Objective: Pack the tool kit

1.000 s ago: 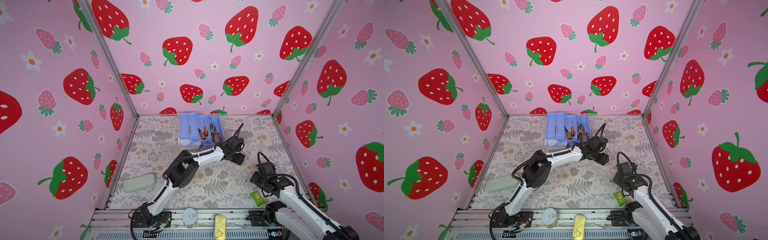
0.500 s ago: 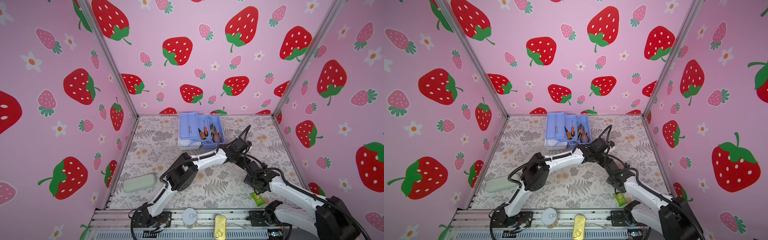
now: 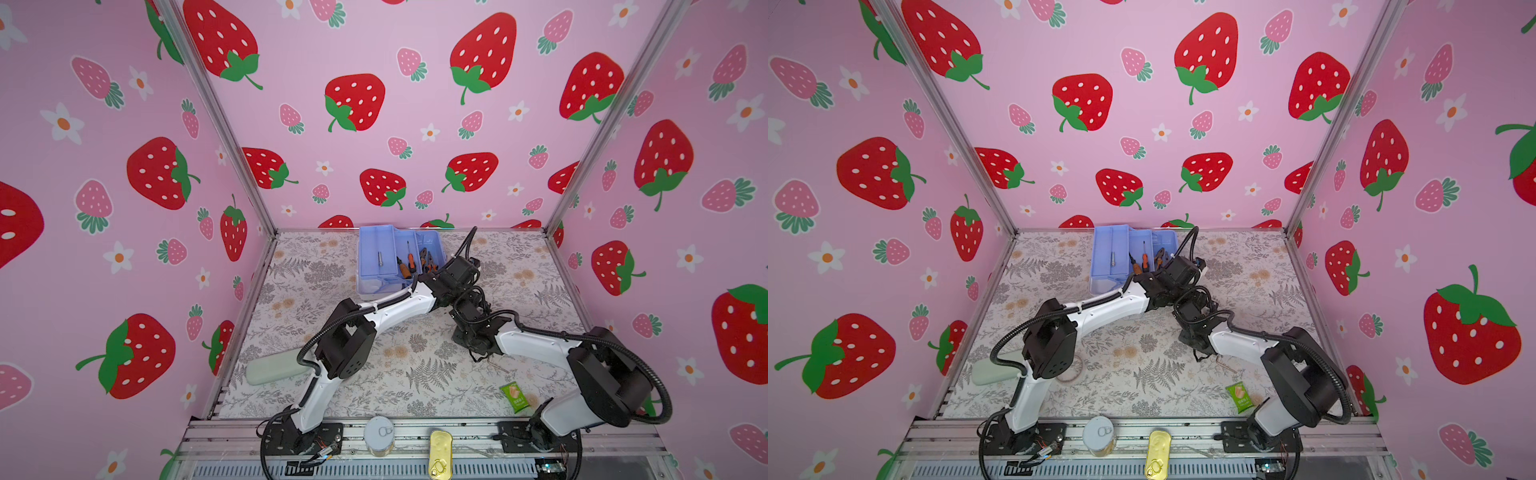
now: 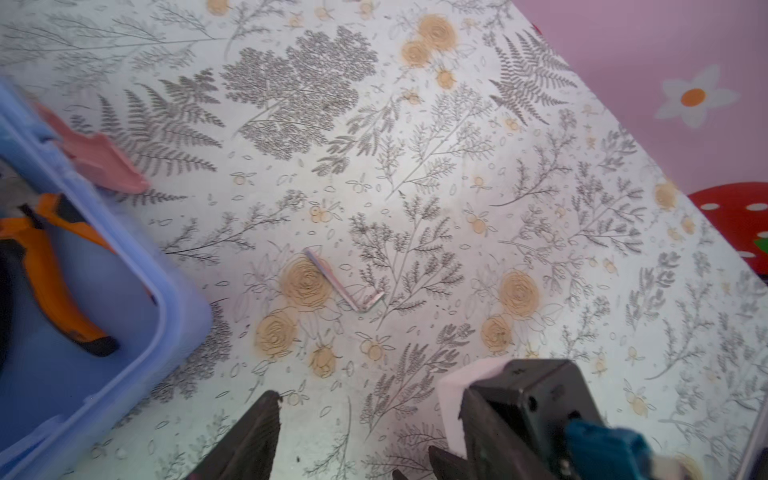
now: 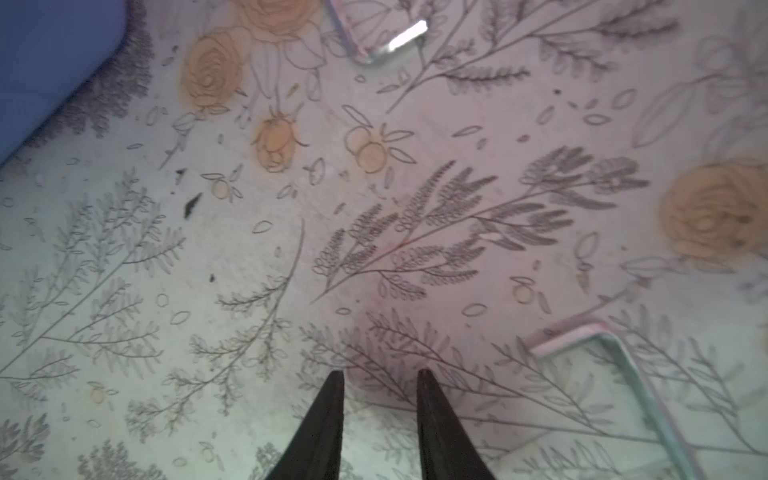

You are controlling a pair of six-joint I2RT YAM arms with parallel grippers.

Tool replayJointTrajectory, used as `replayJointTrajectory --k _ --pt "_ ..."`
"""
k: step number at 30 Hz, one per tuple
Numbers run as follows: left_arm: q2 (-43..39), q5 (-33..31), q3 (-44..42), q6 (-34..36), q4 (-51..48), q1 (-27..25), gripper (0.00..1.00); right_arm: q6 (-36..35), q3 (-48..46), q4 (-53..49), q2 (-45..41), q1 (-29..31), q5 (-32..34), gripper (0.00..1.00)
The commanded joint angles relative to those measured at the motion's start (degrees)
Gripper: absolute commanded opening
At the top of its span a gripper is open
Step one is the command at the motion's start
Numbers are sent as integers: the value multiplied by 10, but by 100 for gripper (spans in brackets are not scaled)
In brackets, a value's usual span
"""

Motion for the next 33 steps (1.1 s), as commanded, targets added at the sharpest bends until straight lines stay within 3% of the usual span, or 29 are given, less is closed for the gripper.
replayJointTrajectory --k 1,8,13,17,24,33 --pt "-8 25 -1 4 7 -51 72 -46 27 -13 -1 17 -11 34" --pt "-19 48 -11 -10 17 -47 72 -65 28 -182 -153 -18 72 36" --pt "-24 56 -15 -17 20 -46 72 -61 -29 -244 -251 -52 56 40" --pt "-21 76 -13 -21 20 -44 72 -53 -79 -266 -280 -52 26 45" --pt "-13 92 -9 -29 20 -41 72 -35 -144 -228 -304 -52 0 47" --pt "-11 99 -10 -29 21 -39 72 -64 -173 -104 -221 -50 -50 47"
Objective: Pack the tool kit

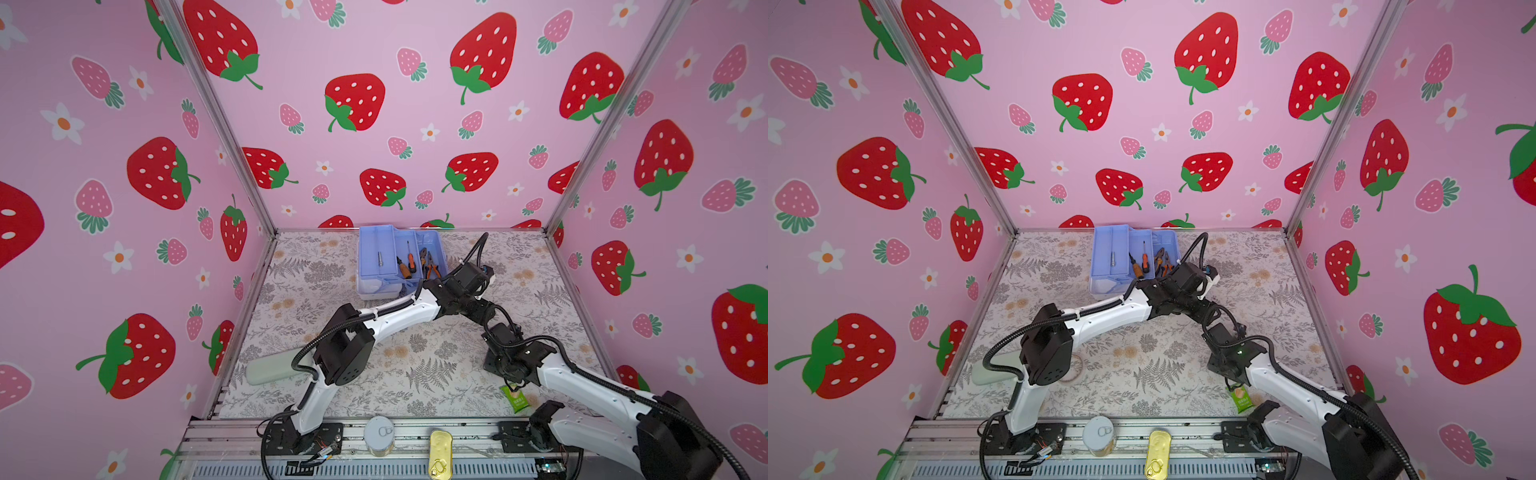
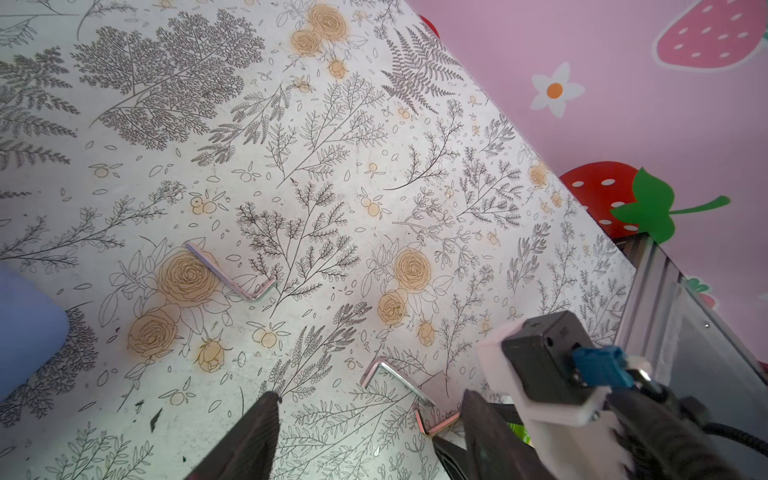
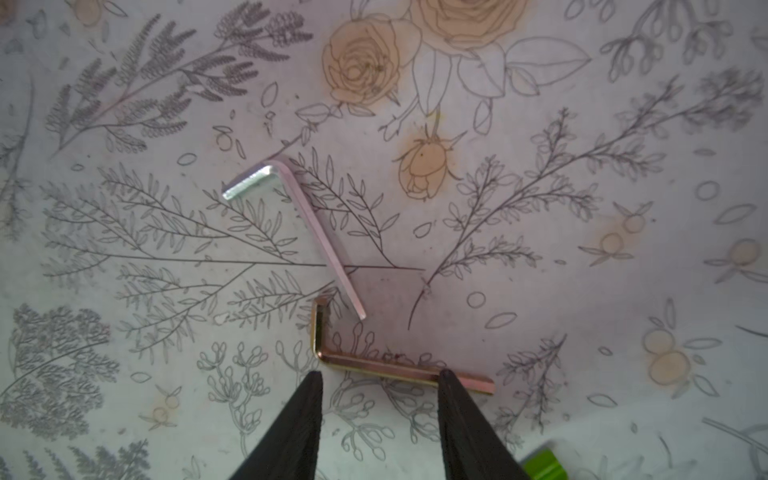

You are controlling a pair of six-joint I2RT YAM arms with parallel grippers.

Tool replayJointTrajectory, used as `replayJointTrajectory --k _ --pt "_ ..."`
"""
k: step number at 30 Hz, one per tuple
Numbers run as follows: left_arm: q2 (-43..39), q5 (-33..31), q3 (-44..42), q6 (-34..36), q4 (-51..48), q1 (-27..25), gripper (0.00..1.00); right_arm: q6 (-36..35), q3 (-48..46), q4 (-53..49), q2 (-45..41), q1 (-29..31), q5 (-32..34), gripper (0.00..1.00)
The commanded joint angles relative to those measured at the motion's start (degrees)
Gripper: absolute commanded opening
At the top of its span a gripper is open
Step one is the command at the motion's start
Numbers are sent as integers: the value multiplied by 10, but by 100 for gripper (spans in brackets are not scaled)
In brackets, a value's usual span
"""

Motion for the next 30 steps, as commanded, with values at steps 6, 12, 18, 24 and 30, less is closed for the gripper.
replayJointTrajectory --k 6,12,18,24,30 --pt "11 19 1 1 4 -1 72 10 1 133 97 33 -77 36" --pt "8 25 -4 -3 8 4 71 13 87 200 215 94 -112 35" --pt "-2 21 -22 -9 16 11 71 -33 175 207 280 101 -130 35" --pt "-13 35 -31 -15 26 16 71 -68 174 70 172 53 -46 35" --pt "-22 44 -43 -19 40 16 71 -89 85 -22 10 -53 -30 36"
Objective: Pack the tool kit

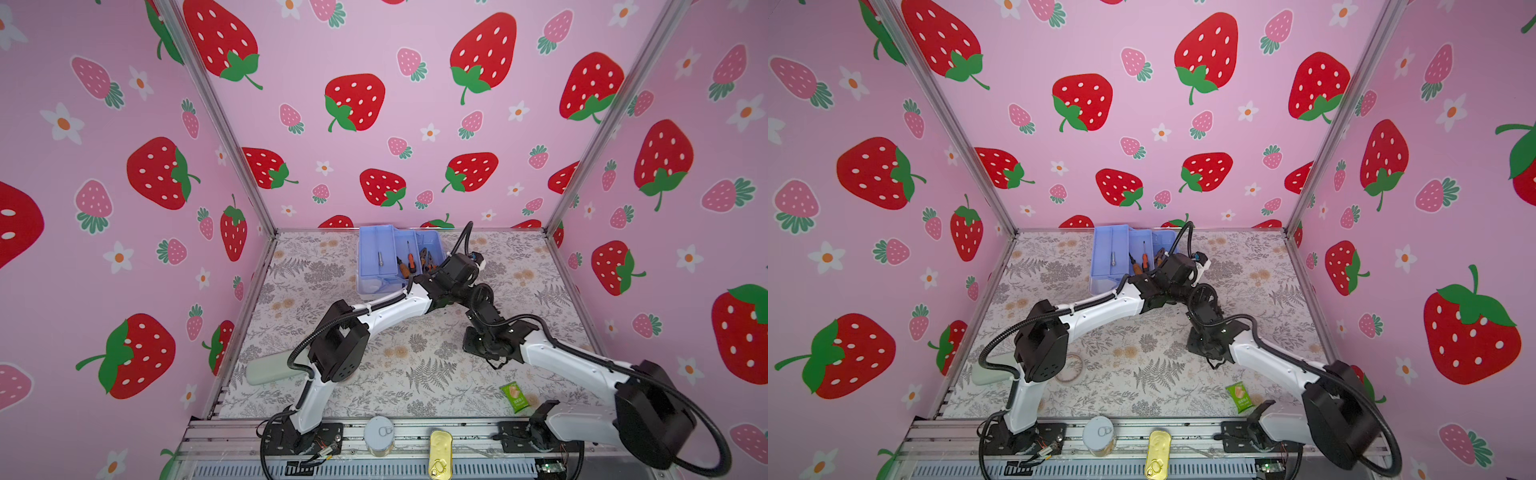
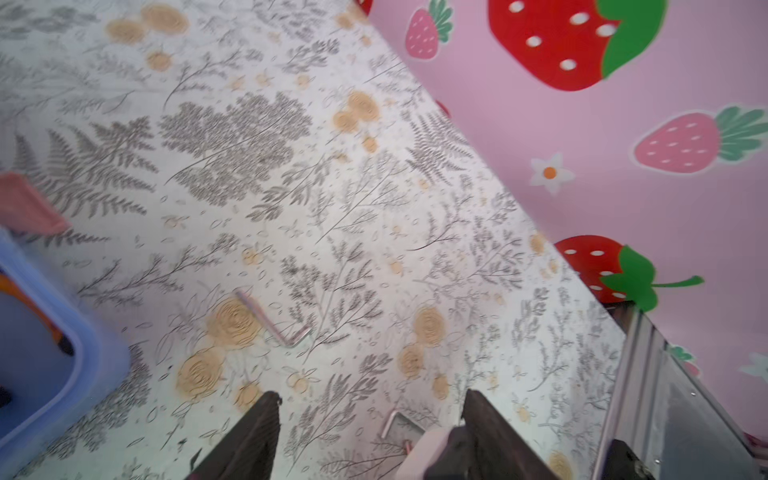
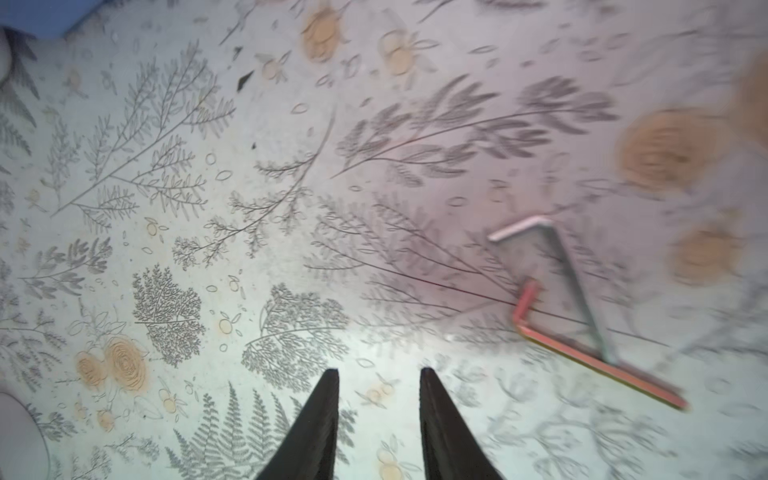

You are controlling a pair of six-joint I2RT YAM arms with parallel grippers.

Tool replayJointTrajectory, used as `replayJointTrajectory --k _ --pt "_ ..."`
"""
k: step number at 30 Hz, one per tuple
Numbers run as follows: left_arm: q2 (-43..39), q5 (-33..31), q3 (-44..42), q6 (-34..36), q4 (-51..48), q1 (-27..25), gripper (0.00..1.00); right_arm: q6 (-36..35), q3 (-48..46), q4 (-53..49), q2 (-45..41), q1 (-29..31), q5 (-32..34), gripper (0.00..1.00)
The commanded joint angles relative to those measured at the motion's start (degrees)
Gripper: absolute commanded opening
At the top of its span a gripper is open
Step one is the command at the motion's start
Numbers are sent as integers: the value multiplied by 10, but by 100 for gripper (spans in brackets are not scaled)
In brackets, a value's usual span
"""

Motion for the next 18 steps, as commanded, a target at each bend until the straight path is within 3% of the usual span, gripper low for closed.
replayJointTrajectory --k 1,8,18 --pt "-2 38 -17 10 -42 -12 71 -37 -41 -59 -68 -63 40 36" --pt "5 52 -12 2 -40 -12 71 -33 -113 -86 -153 -131 13 35" --pt "11 49 -4 1 -47 -12 71 -16 -175 25 -121 -129 -72 32"
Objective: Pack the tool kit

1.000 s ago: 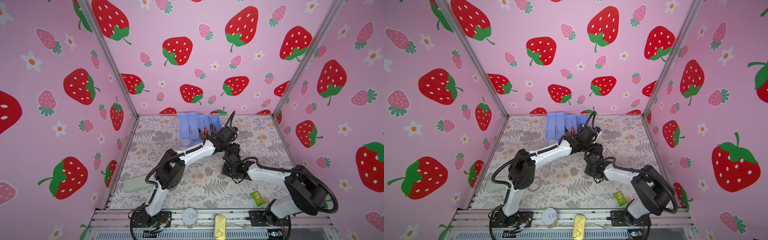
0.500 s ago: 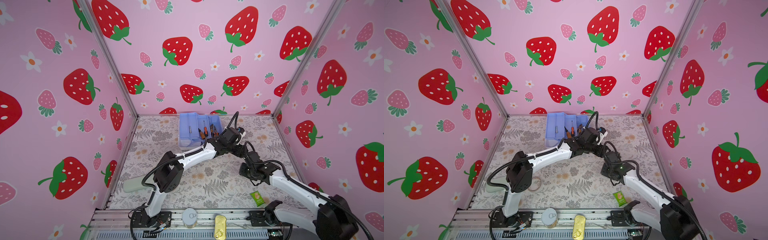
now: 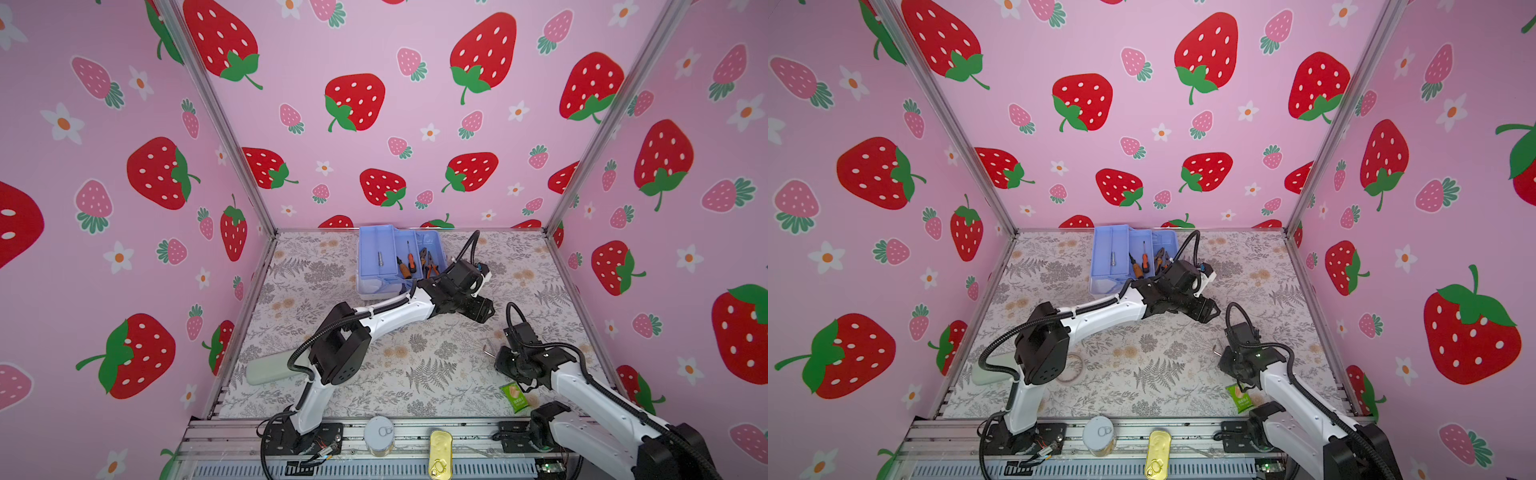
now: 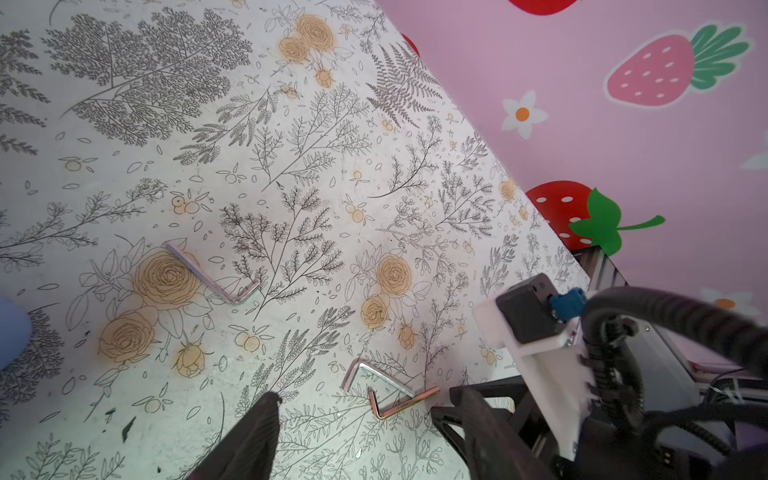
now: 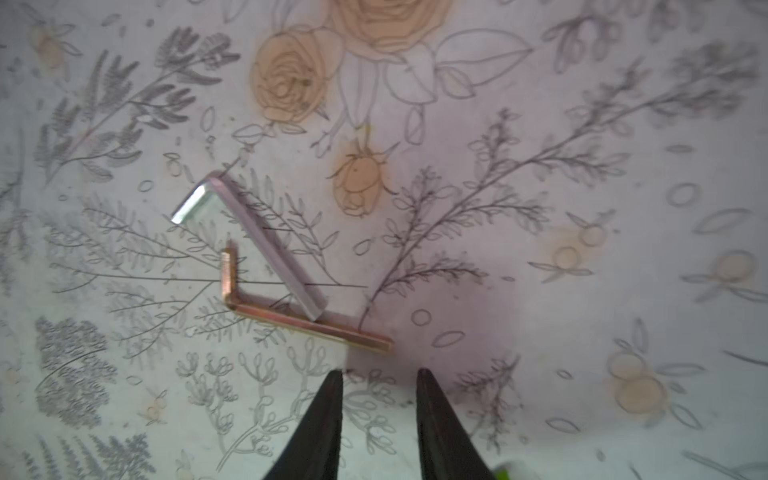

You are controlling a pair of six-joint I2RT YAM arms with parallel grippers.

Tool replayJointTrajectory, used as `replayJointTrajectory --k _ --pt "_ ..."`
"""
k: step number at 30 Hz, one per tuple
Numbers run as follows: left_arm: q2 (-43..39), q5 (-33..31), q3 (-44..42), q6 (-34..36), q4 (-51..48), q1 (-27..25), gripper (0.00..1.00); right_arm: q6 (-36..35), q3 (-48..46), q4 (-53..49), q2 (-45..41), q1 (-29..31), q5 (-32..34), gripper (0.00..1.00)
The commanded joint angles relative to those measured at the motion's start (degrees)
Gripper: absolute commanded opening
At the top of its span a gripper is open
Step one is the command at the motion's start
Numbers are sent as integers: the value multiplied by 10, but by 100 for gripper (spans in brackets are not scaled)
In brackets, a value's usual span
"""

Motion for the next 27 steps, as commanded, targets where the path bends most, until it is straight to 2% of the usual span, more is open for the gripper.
replayJointTrajectory --k 1,8,13,16,20,27 --pt "8 7 7 2 -8 0 71 16 -25 56 24 8 -46 32" --pt "13 7 10 1 -9 4 71 30 -3 150 141 68 -55 28" --pt "14 9 8 -2 -7 8 71 27 39 232 246 86 -66 28" --pt "15 7 6 -1 -8 11 71 10 78 240 285 90 -70 25" --pt "13 6 3 -5 -5 13 71 1 87 191 227 87 -33 23" --pt "20 7 8 -13 -6 13 71 -10 57 22 35 39 40 26"
